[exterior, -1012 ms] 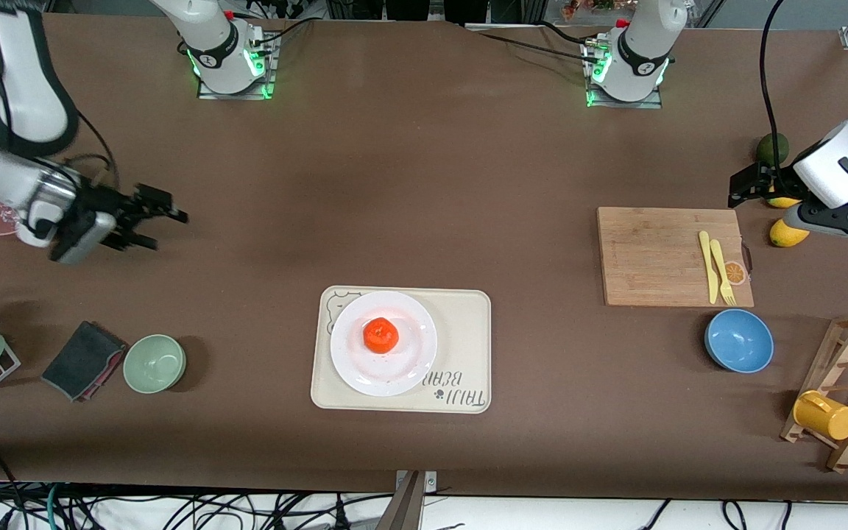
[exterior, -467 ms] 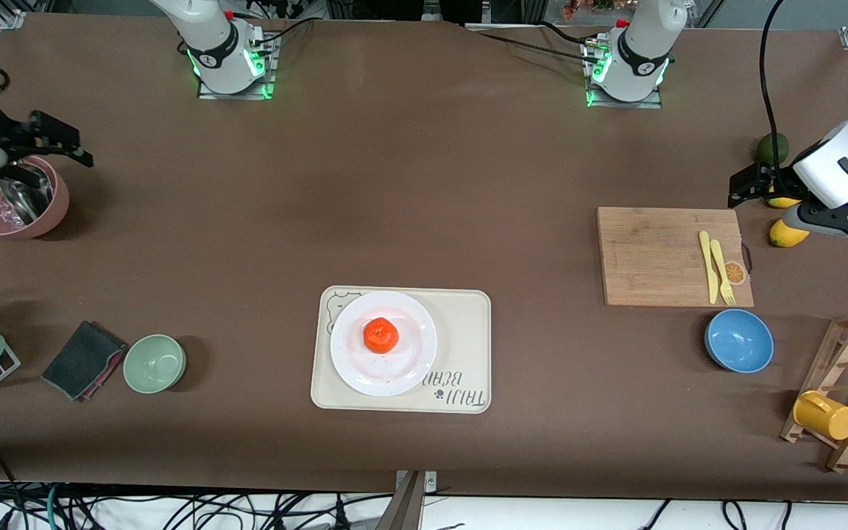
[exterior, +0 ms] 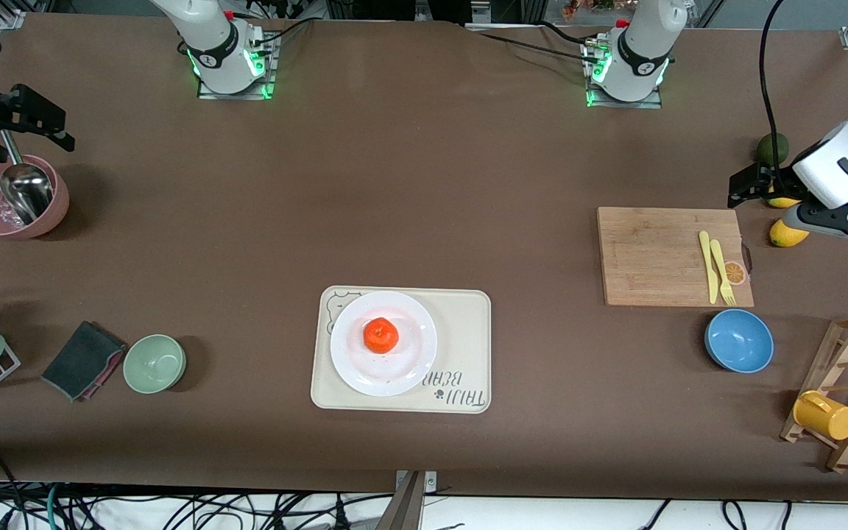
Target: Place orange and plate with both arms
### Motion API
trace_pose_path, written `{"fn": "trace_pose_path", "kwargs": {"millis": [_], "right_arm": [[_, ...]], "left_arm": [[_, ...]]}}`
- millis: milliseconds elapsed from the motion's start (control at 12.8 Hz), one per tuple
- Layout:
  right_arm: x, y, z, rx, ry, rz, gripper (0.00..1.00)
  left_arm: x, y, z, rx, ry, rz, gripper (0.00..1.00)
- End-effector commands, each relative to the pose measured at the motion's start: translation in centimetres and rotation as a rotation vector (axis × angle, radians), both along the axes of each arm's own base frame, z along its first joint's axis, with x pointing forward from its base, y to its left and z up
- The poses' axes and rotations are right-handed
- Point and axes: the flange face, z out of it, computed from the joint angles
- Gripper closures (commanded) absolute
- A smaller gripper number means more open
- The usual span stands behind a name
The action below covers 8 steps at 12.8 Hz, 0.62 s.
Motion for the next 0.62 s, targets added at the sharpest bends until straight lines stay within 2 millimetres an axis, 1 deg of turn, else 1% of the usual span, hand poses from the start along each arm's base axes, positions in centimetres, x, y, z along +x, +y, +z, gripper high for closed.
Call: {"fn": "trace_pose_path", "kwargs": {"millis": [0, 311, 467, 545], "right_arm": [[0.85, -0.41, -0.17, -0.019, 0.016, -0.019, 0.0], [1.28, -0.06, -0.65, -0.018, 0.021, -0.016, 0.0], [1.65, -0.65, -1.02, -0.02, 0.027, -0.027, 0.0], [1.7, -0.67, -0.62, -0.021, 0.019, -0.027, 0.0]], "left_arm": [[0.17, 0.02, 0.26, 0.006, -0.002, -0.022, 0.0], [0.18, 0.02, 0.33, 0.006, -0.004, -0.022, 0.0], [0.18, 0.02, 0.33, 0.006, -0.004, -0.022, 0.0], [0.18, 0.02, 0.33, 0.006, -0.004, -0.022, 0.0]]}}
